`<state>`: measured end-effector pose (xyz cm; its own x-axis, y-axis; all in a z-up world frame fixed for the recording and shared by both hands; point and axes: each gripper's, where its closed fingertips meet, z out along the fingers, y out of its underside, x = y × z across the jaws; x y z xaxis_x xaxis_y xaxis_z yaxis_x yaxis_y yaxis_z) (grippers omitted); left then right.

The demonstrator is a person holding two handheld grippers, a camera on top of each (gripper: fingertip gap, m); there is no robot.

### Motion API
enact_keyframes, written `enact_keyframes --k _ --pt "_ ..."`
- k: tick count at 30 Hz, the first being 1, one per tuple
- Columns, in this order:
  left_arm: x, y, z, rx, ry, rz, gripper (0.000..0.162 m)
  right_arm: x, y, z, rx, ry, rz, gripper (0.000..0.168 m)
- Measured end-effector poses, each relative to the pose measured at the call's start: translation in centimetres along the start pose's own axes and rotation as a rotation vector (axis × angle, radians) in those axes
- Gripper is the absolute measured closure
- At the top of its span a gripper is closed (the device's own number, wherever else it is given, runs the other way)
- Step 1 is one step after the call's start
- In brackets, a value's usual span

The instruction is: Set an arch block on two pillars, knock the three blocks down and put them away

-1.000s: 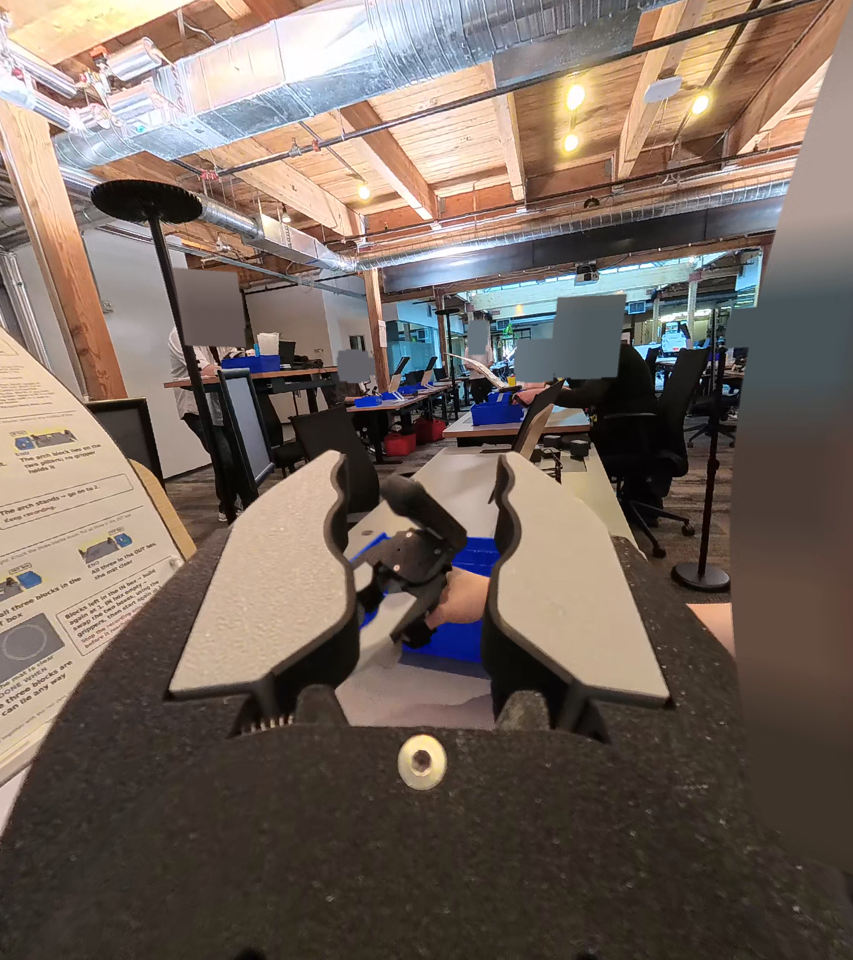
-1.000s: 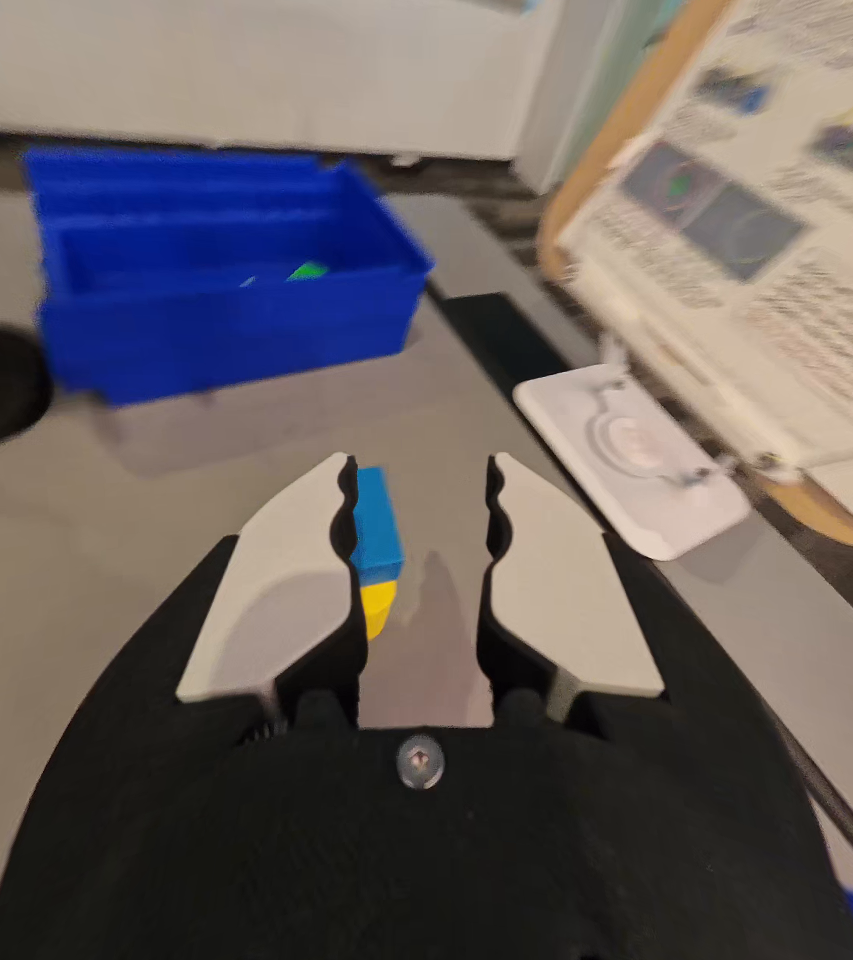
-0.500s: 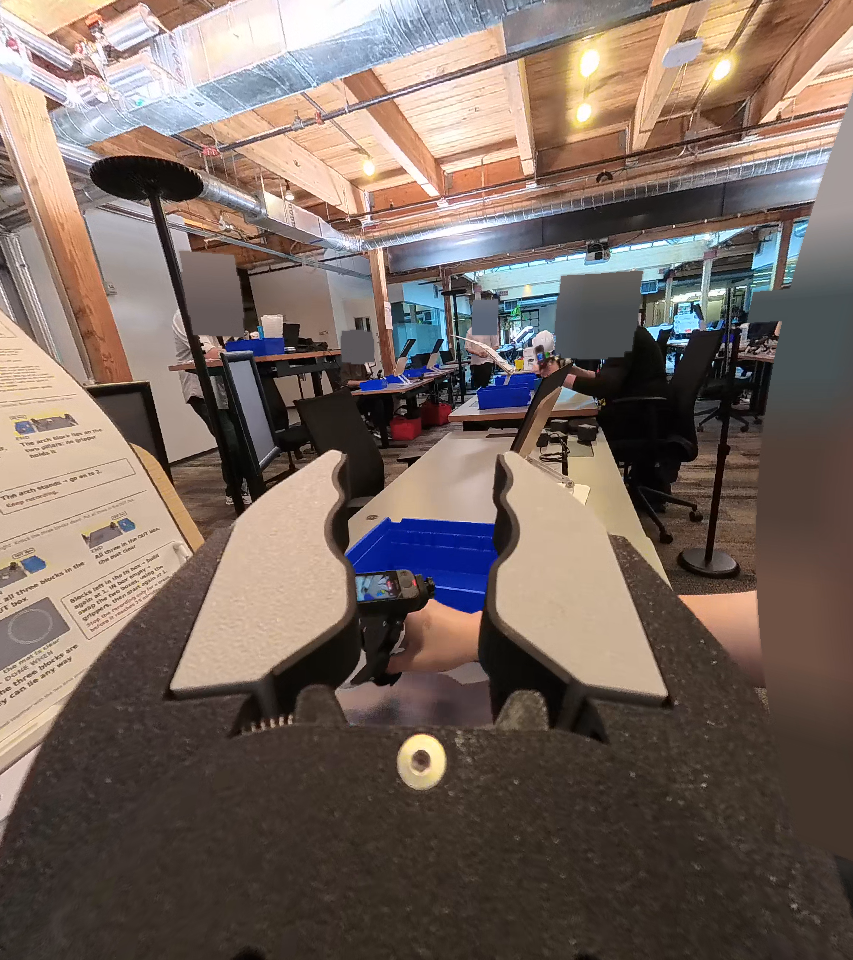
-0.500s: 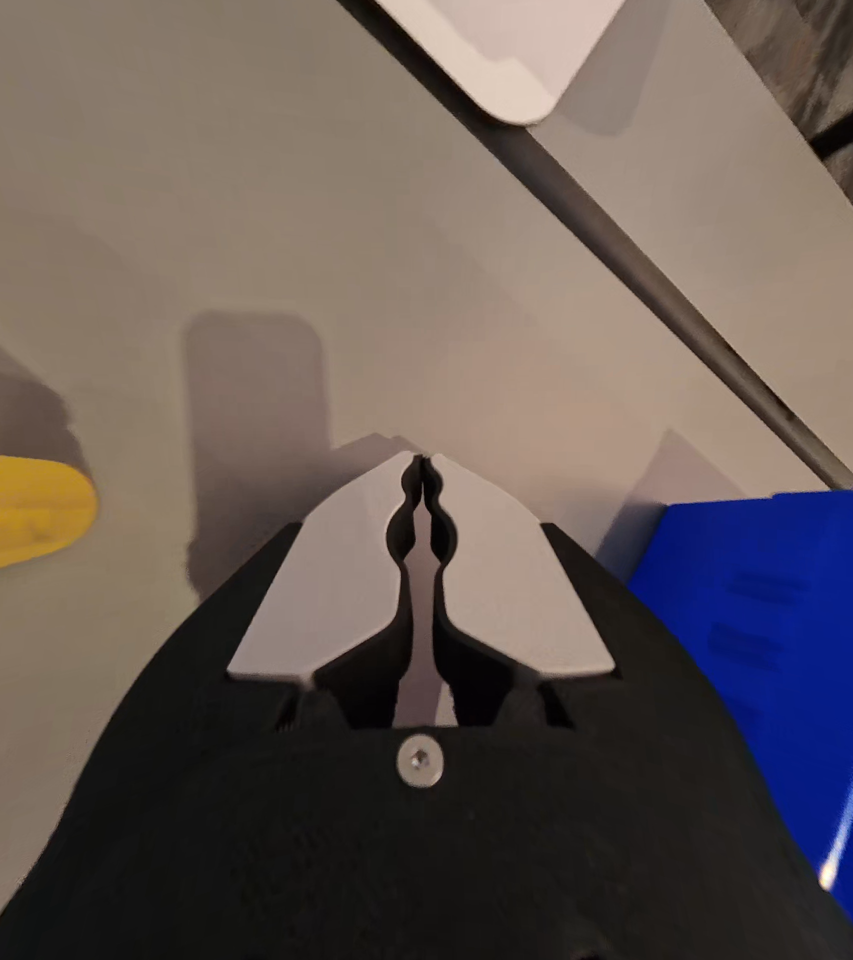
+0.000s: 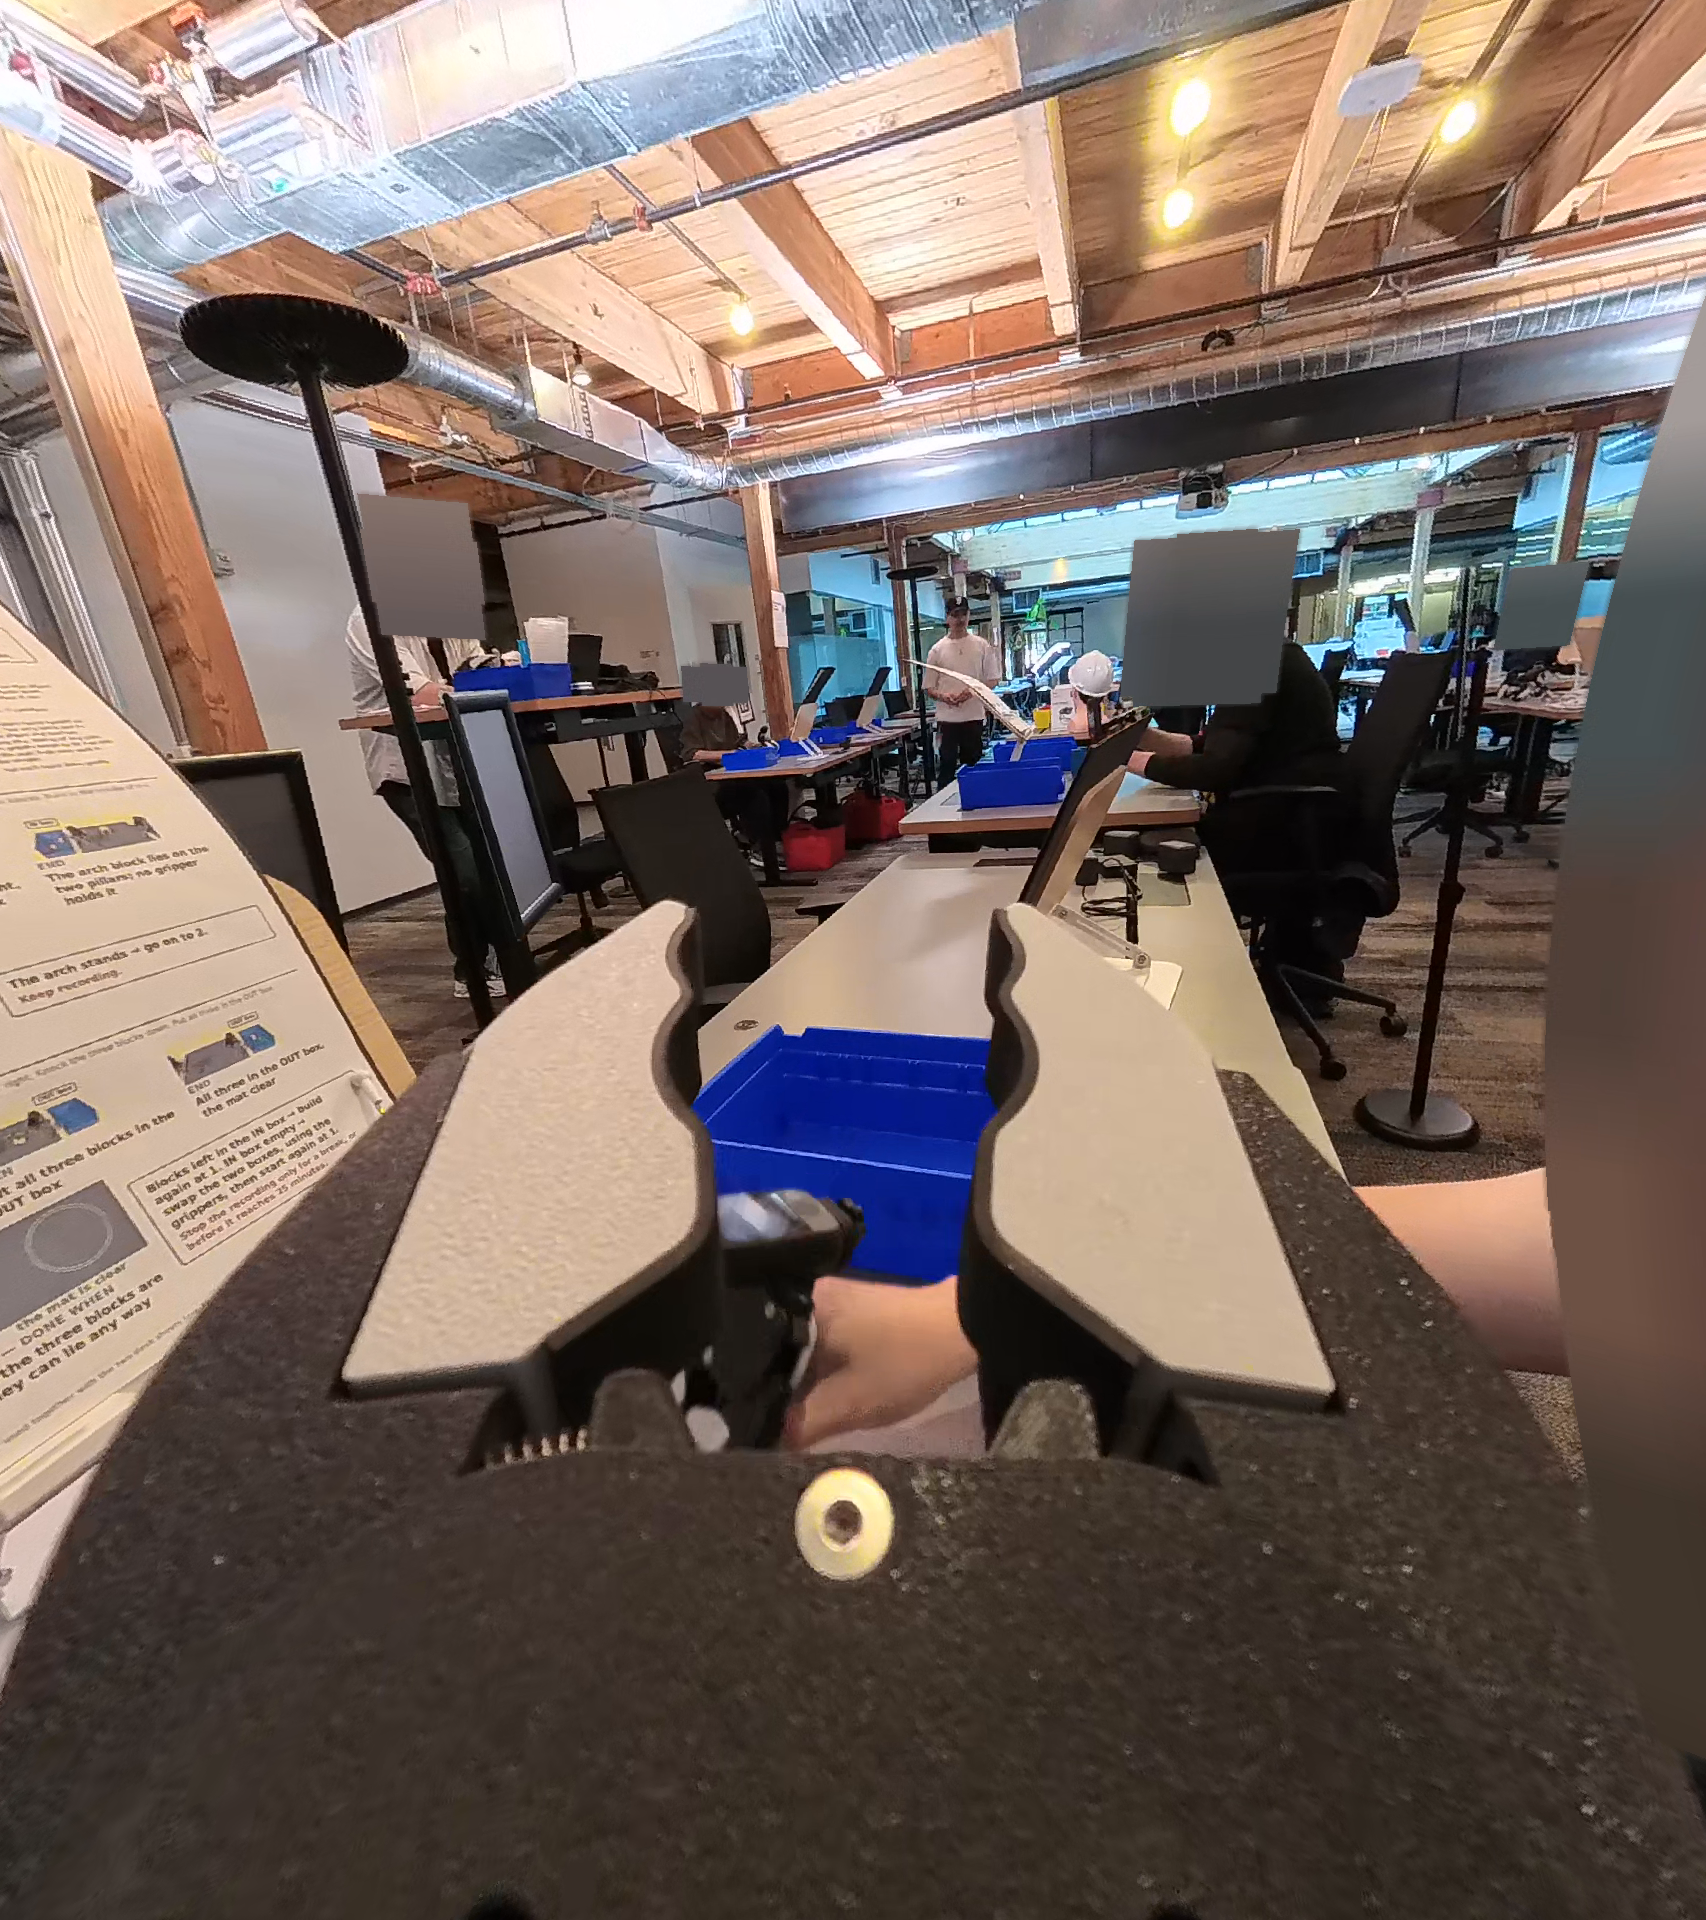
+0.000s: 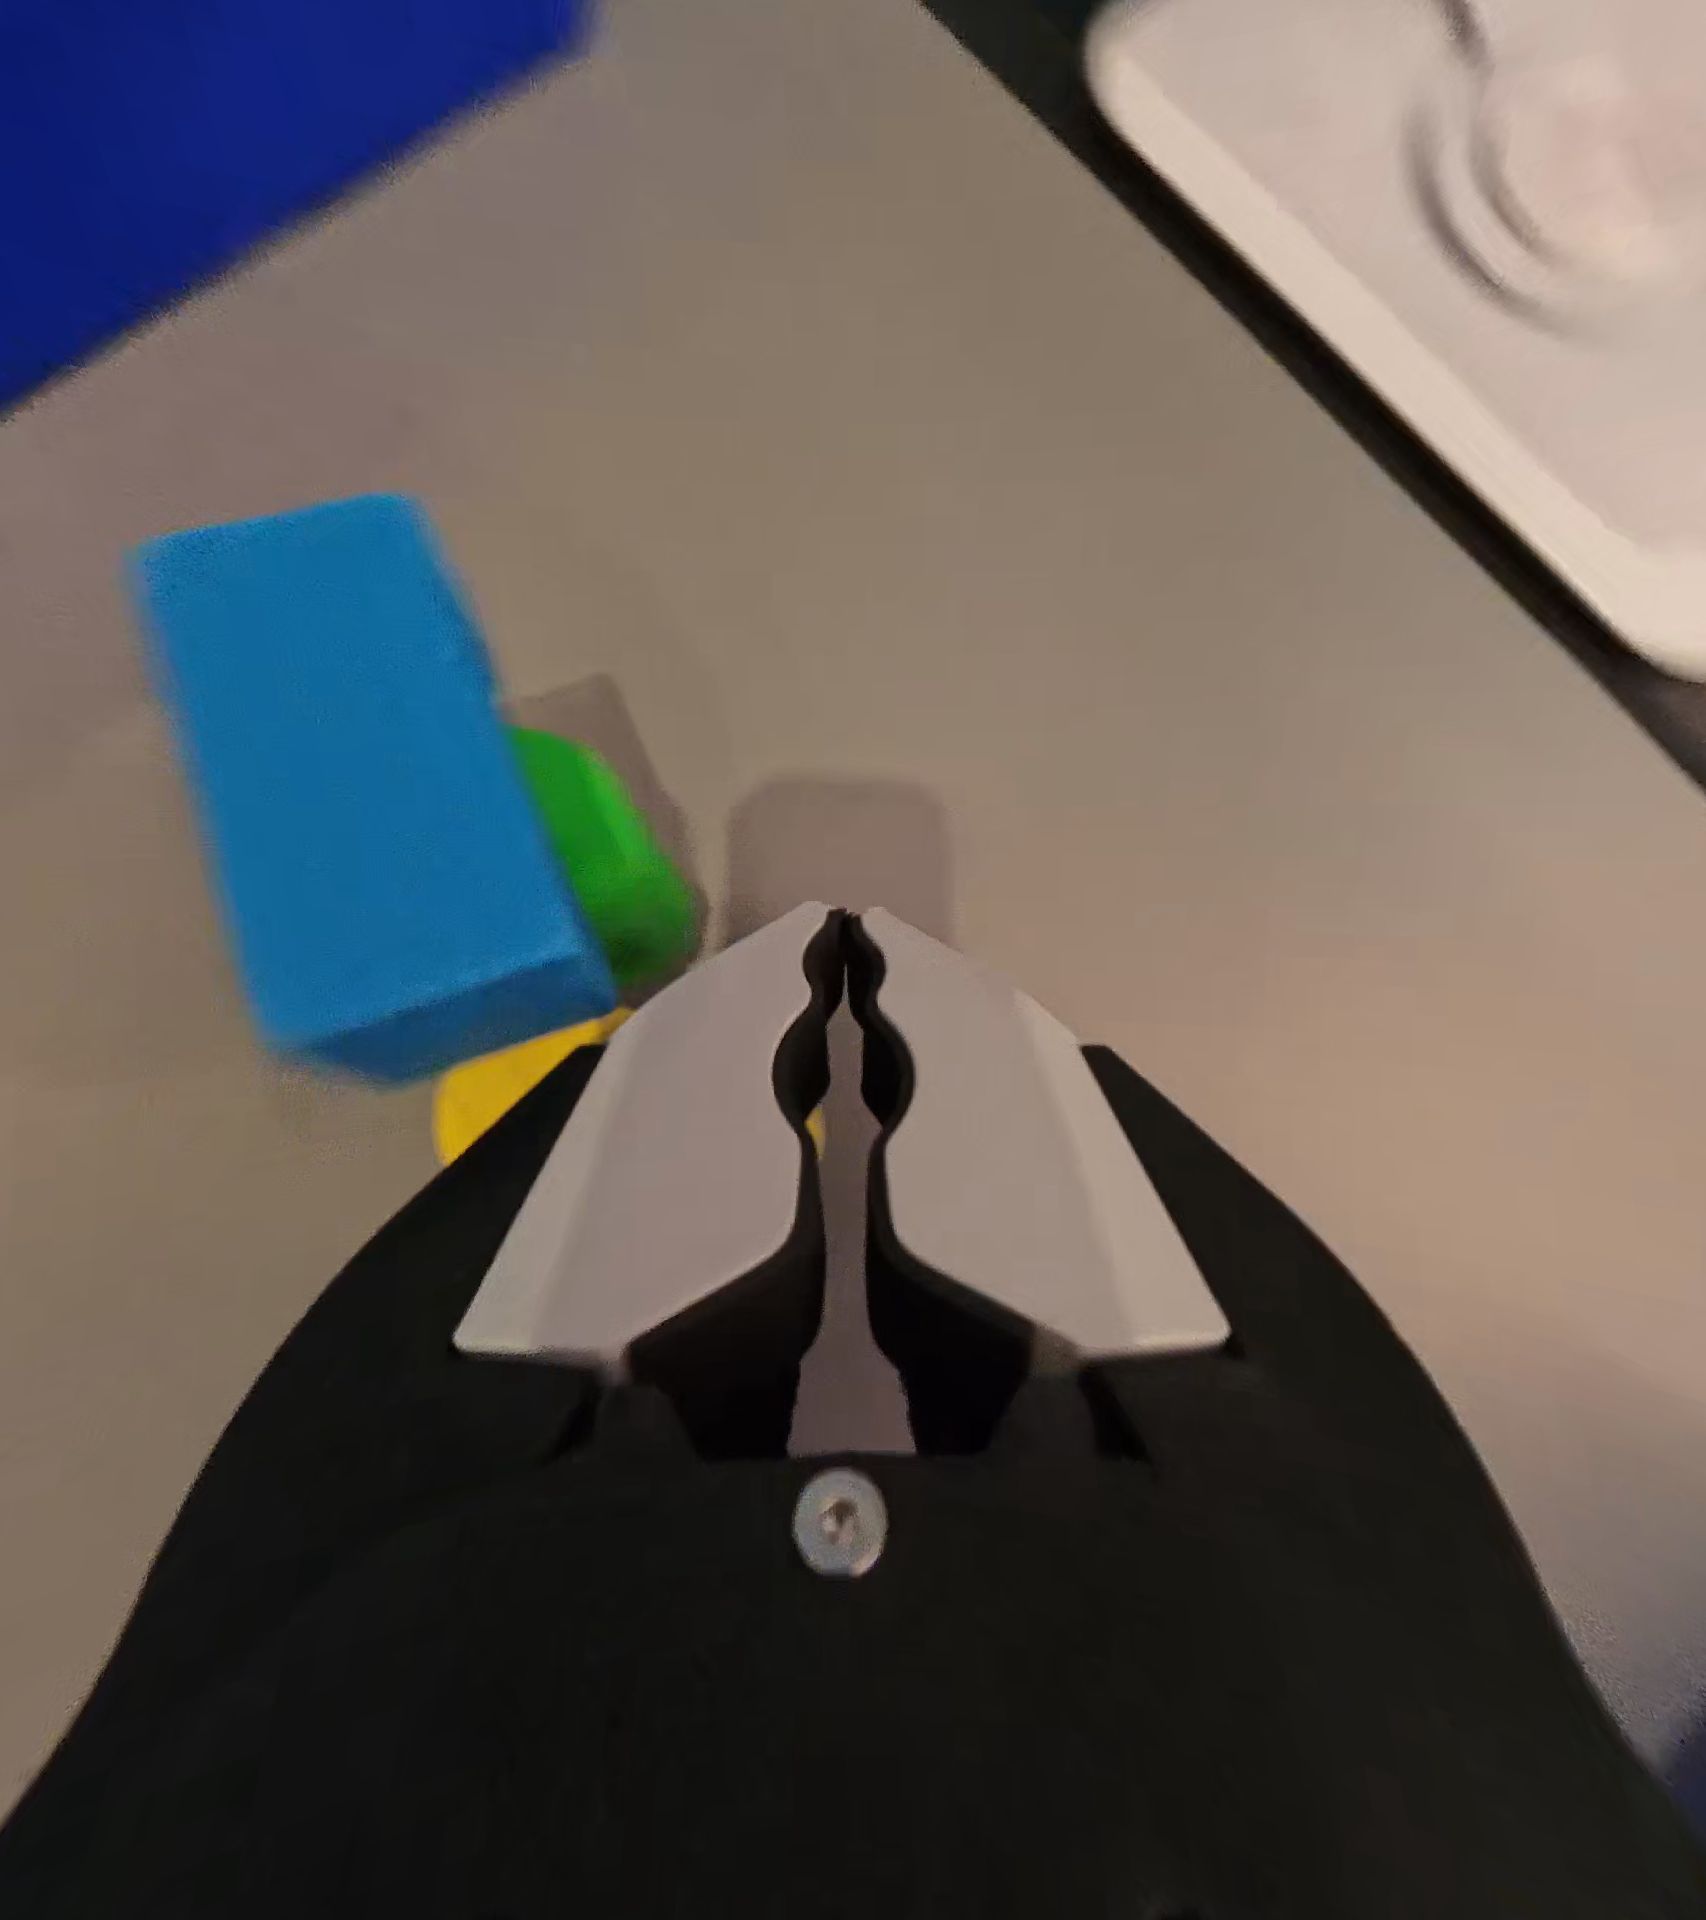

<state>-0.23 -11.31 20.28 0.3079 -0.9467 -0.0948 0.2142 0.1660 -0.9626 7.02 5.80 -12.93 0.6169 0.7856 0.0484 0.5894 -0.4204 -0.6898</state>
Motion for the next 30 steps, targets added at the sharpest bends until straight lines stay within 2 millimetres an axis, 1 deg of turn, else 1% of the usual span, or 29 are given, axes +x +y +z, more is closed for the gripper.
enact_keyframes --k 1,2,3,4,6,10,12,13,14,15,16,17,18,19,20,22,24,25,26,28,30 --pt "0.0 0.0 0.1 -0.002 0.000 -0.002 0.110 -2.1 -0.8 0.3 0.032 -0.049 -0.080 0.167" --pt "0.1 0.1 0.2 -0.005 0.001 -0.002 0.109 -3.7 -1.3 0.3 0.052 -0.074 -0.151 0.167" --pt "0.1 0.2 0.2 -0.010 0.000 -0.002 0.109 -4.8 -1.9 0.1 0.078 -0.079 -0.203 0.167" --pt "0.1 0.3 0.3 -0.015 -0.001 0.000 0.109 -5.3 -2.7 -0.5 0.114 -0.057 -0.233 0.167" --pt "0.2 0.3 0.3 -0.018 -0.004 0.004 0.109 -5.4 -4.0 -2.1 0.181 -0.018 -0.255 0.167" --pt "0.0 0.1 0.2 -0.022 -0.013 0.006 0.109 -5.2 -5.9 -5.5 0.282 -0.038 -0.239 0.167" --pt "0.0 0.5 0.0 -0.047 -0.022 0.006 0.109 -5.4 -6.4 -6.8 0.337 -0.067 -0.263 0.167" --pt "-0.1 0.9 0.1 -0.068 -0.026 0.007 0.108 -5.6 -6.3 -7.3 0.352 -0.097 -0.281 0.167" --pt "-0.2 1.2 0.0 -0.093 -0.029 0.014 0.107 -5.9 -5.9 -7.5 0.348 -0.129 -0.289 0.163" --pt "-0.2 1.5 0.0 -0.114 -0.038 0.025 0.106 -6.1 -5.2 -7.5 0.318 -0.162 -0.276 0.147" --pt "-0.5 1.8 -0.1 -0.134 -0.052 0.038 0.106 -6.2 -4.3 -7.3 0.273 -0.195 -0.243 0.136" --pt "-0.7 2.0 0.0 -0.154 -0.070 0.051 0.104 -6.3 -3.3 -7.1 0.221 -0.221 -0.190 0.126" --pt "-0.9 2.3 -0.1 -0.170 -0.086 0.061 0.104 -6.4 -2.4 -6.9 0.177 -0.240 -0.124 0.112" --pt "-1.0 2.4 -0.2 -0.176 -0.095 0.066 0.104 -7.1 -1.3 -6.8 0.136 -0.281 -0.075 0.102" --pt "-1.0 2.5 -0.2 -0.180 -0.096 0.063 0.104 -7.8 -0.1 -6.6 0.081 -0.319 -0.051 0.095" --pt "-0.7 2.7 -0.1 -0.187 -0.078 0.051 0.104 -8.4 2.7 -6.1 -0.060 -0.315 -0.095 0.088" --pt "-0.5 3.0 -0.1 -0.200 -0.070 0.042 0.103 -7.3 5.4 -5.3 -0.209 -0.227 -0.169 0.081" --pt "-0.4 3.2 -0.1 -0.205 -0.067 0.039 0.102 -7.2 6.2 -5.2 -0.261 -0.229 -0.171 0.078" --pt "-0.3 3.3 -0.2 -0.218 -0.062 0.040 0.102 -7.7 6.6 -5.3 -0.285 -0.273 -0.136 0.079" --pt "-0.1 3.7 -0.2 -0.240 -0.054 0.046 0.101 -7.5 7.7 -5.6 -0.374 -0.284 -0.100 0.081" --pt "-0.1 3.7 0.0 -0.244 -0.056 0.058 0.101 -7.5 9.0 -6.0 -0.439 -0.297 -0.116 0.083"
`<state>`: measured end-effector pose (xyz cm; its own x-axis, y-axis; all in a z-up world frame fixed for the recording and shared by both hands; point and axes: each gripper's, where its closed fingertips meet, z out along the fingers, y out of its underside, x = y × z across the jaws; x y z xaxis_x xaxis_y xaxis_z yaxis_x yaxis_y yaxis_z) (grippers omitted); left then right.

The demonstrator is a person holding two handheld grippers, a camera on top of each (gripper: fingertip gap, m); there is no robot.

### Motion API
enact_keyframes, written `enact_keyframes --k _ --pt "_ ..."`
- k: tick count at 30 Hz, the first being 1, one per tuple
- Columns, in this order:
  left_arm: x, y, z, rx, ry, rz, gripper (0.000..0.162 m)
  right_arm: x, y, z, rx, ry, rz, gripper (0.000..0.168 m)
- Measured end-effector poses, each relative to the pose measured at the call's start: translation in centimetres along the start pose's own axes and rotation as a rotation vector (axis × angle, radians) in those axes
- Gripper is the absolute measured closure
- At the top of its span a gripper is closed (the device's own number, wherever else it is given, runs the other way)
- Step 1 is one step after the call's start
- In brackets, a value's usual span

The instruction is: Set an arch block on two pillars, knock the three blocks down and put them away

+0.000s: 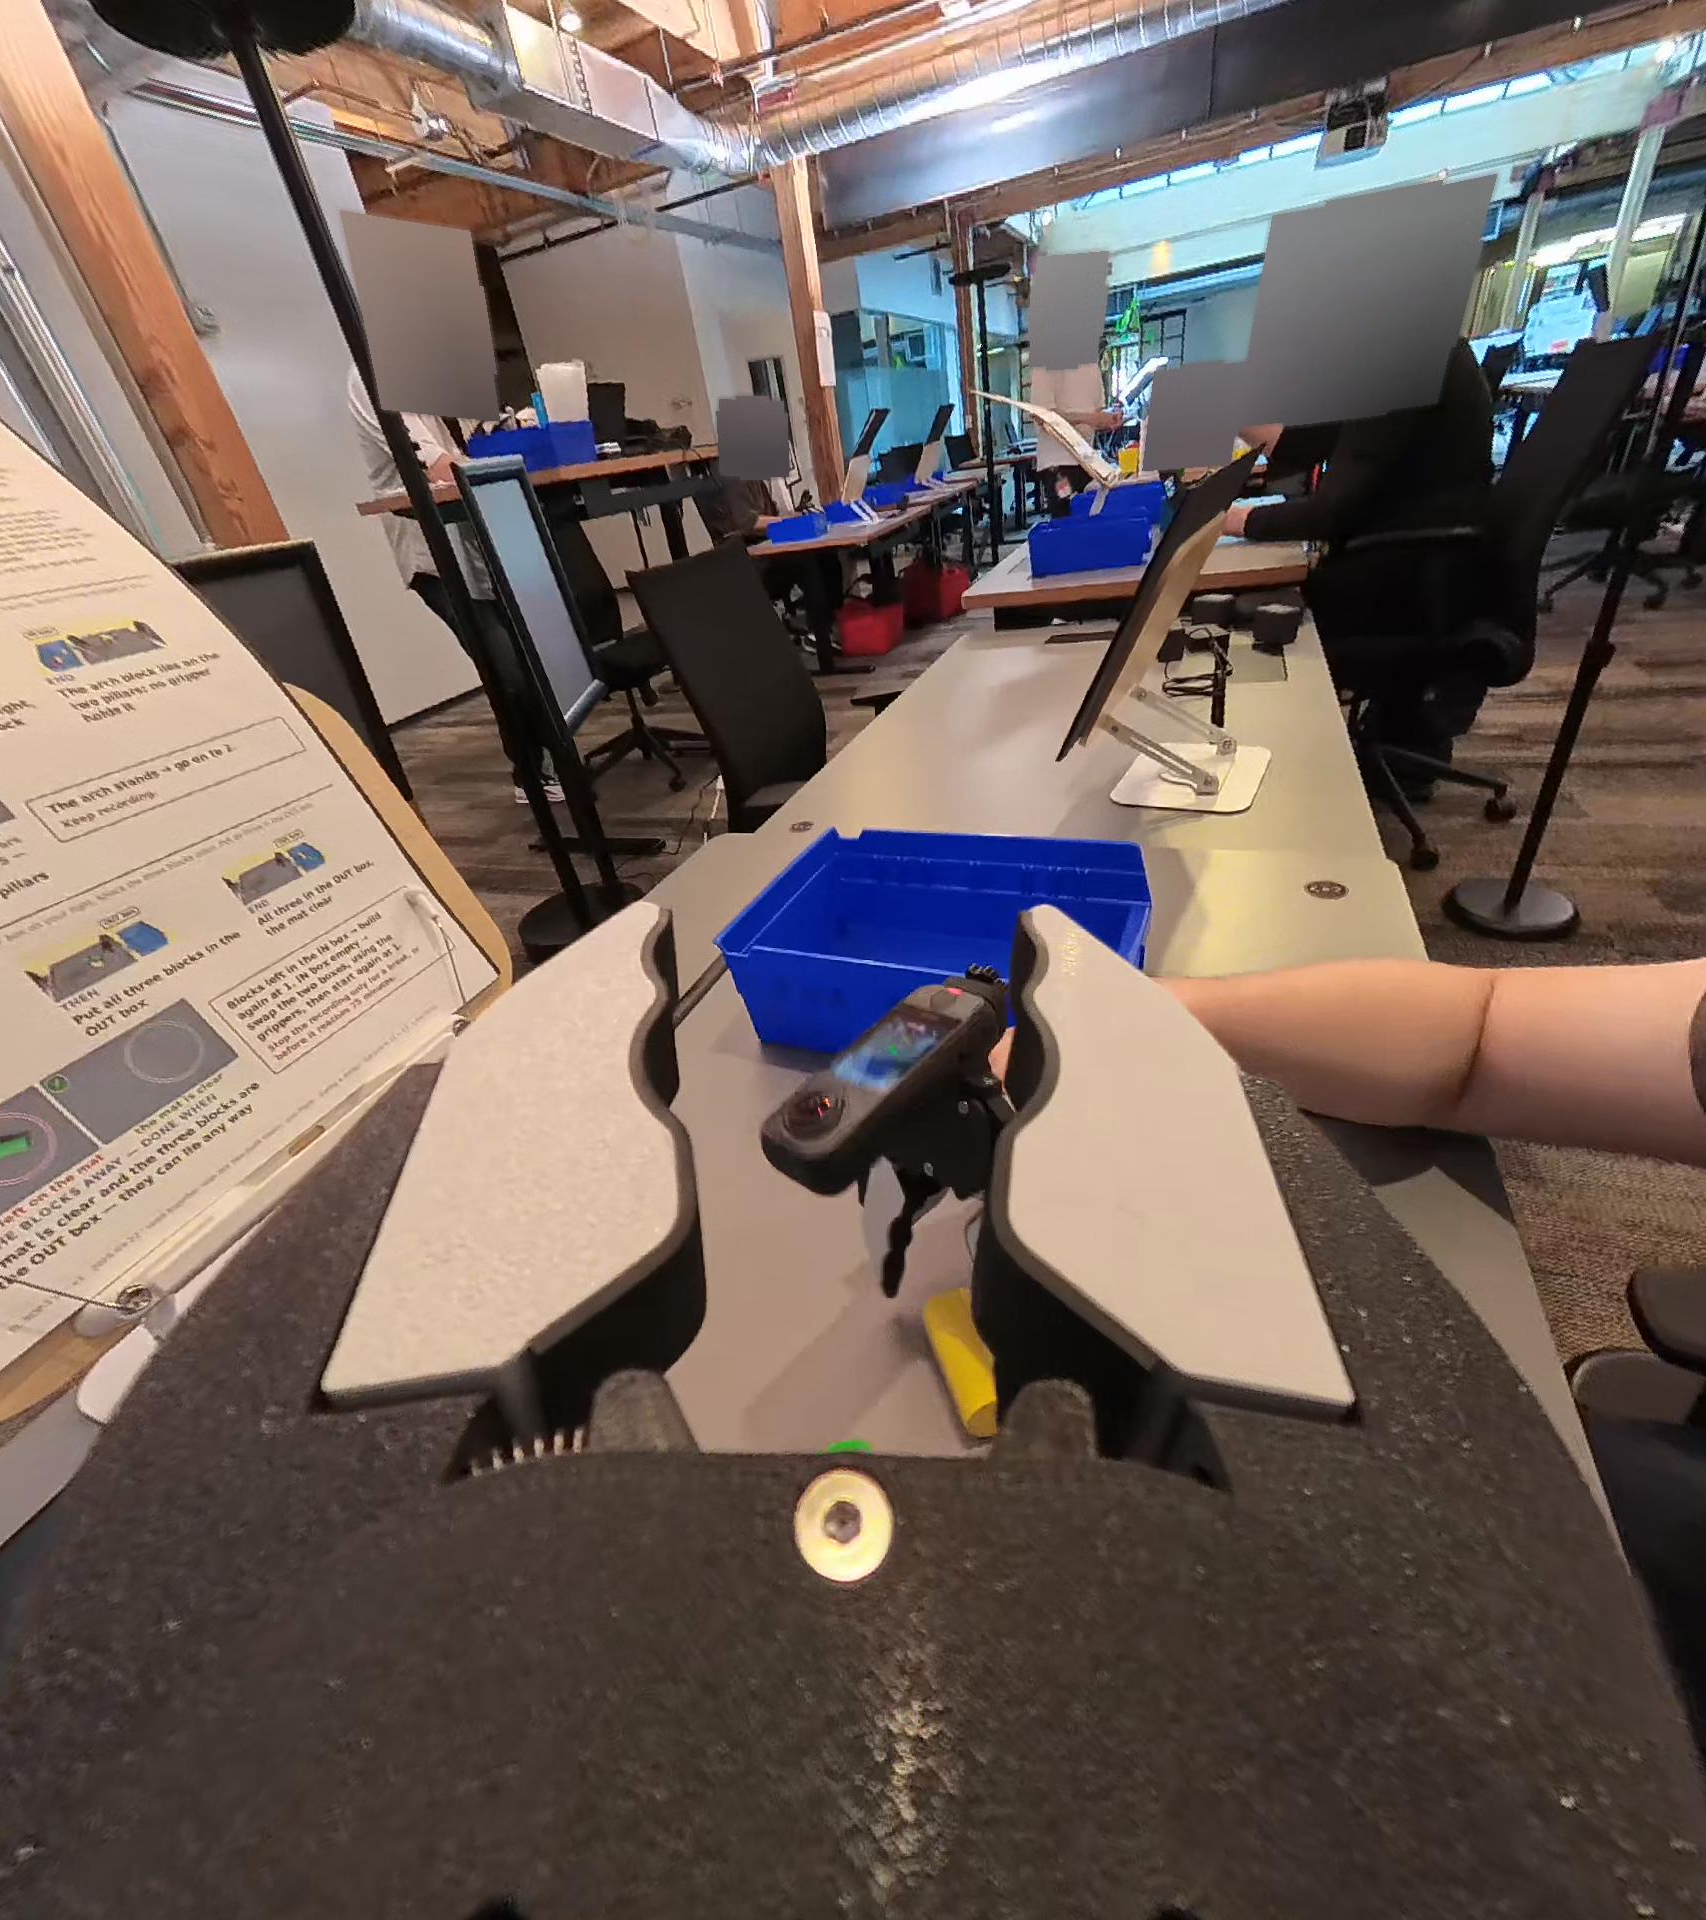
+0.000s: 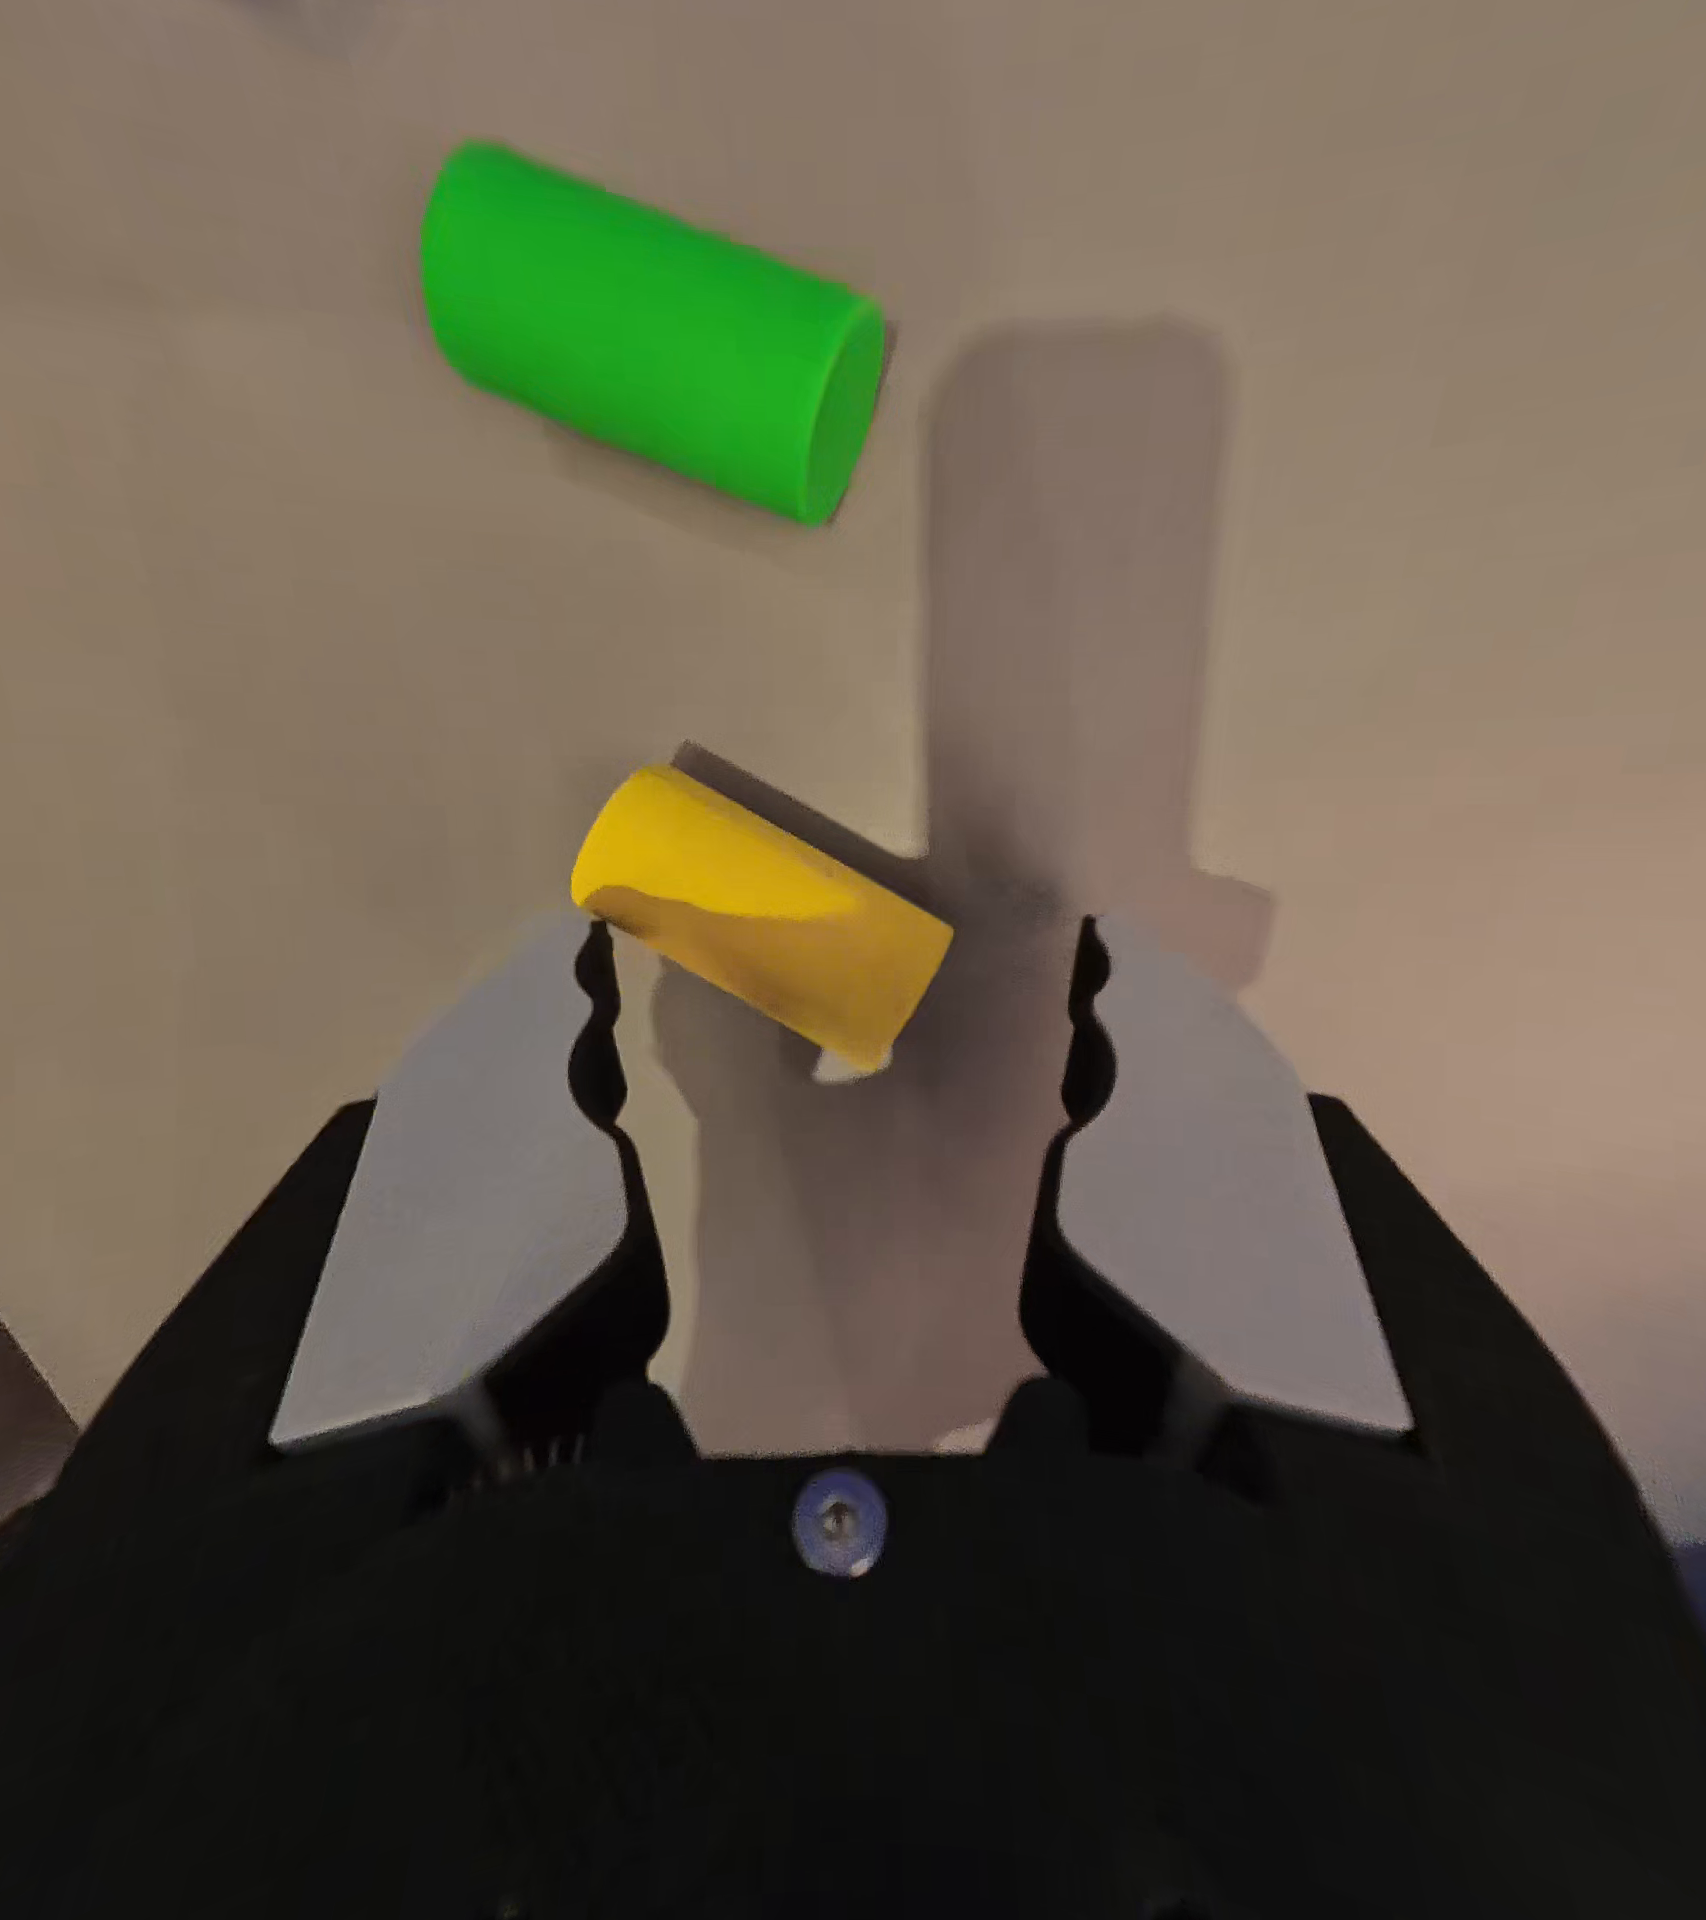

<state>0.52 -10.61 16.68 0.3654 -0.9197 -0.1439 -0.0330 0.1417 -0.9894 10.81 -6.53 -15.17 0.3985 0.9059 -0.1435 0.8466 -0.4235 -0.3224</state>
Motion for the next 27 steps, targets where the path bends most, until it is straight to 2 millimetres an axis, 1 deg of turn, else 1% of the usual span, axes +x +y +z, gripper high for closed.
enact_keyframes --k 1,2,3,4,5,7,9,10,11,12,14,15,16,17,18,19,20,22,24,26,27 --pt "0.1 0.0 0.0 0.003 0.002 -0.001 0.101 -0.1 0.1 0.3 -0.008 -0.003 -0.025 0.084" --pt "0.2 0.0 0.1 0.004 0.008 -0.004 0.101 -0.4 0.1 0.6 -0.011 -0.016 -0.044 0.089" --pt "0.3 0.0 0.1 0.003 0.016 -0.007 0.101 -0.8 0.2 0.8 -0.023 -0.041 -0.058 0.109" --pt "0.2 0.2 0.0 -0.007 0.018 -0.011 0.101 -0.8 0.1 0.9 -0.029 -0.032 -0.074 0.125" --pt "0.2 0.5 0.1 -0.019 0.016 -0.011 0.101 -0.7 0.2 0.8 -0.037 -0.020 -0.100 0.129" --pt "0.1 0.8 0.2 -0.040 0.010 -0.007 0.101 -0.7 0.7 0.7 -0.066 -0.020 -0.148 0.130" --pt "0.1 0.9 0.4 -0.041 0.010 -0.003 0.101 0.0 0.9 0.0 -0.076 0.036 -0.182 0.130" --pt "0.3 0.9 0.4 -0.044 0.015 -0.001 0.101 0.4 0.9 -0.9 -0.067 0.057 -0.180 0.131" --pt "0.5 1.0 0.3 -0.052 0.020 0.004 0.102 0.7 0.8 -2.1 -0.043 0.064 -0.167 0.133" --pt "0.5 1.1 0.3 -0.067 0.022 0.014 0.103 1.2 0.5 -3.8 0.000 0.085 -0.143 0.133" --pt "0.8 1.8 0.3 -0.119 0.037 0.034 0.108 3.7 0.3 -8.4 0.122 0.184 -0.067 0.134" --pt "1.4 2.5 0.4 -0.166 0.063 0.039 0.108 5.2 0.6 -10.9 0.185 0.230 -0.012 0.134" --pt "3.0 3.4 1.0 -0.231 0.100 0.041 0.109 6.6 1.3 -13.3 0.244 0.271 0.049 0.134" --pt "3.7 4.8 1.3 -0.309 0.135 0.045 0.109 8.2 2.5 -15.5 0.288 0.324 0.119 0.134" --pt "4.3 6.4 1.7 -0.392 0.169 0.059 0.110 10.0 4.0 -17.3 0.313 0.390 0.193 0.135" --pt "4.9 8.1 2.4 -0.472 0.190 0.087 0.112 11.8 5.9 -18.6 0.312 0.445 0.267 0.135" --pt "5.1 9.8 2.9 -0.552 0.201 0.118 0.115 13.4 8.2 -19.2 0.282 0.476 0.349 0.134" --pt "5.6 13.2 4.6 -0.683 0.218 0.156 0.113 15.8 12.6 -19.1 0.191 0.493 0.490 0.134" --pt "6.7 16.7 6.4 -0.803 0.246 0.114 0.107 17.6 16.3 -18.1 0.086 0.497 0.595 0.133" --pt "7.9 20.3 7.9 -0.938 0.264 0.028 0.097 19.0 19.1 -17.0 -0.020 0.511 0.641 0.133" --pt "9.0 21.8 8.6 -0.991 0.290 -0.028 0.094 19.5 20.0 -16.5 -0.061 0.511 0.649 0.133"
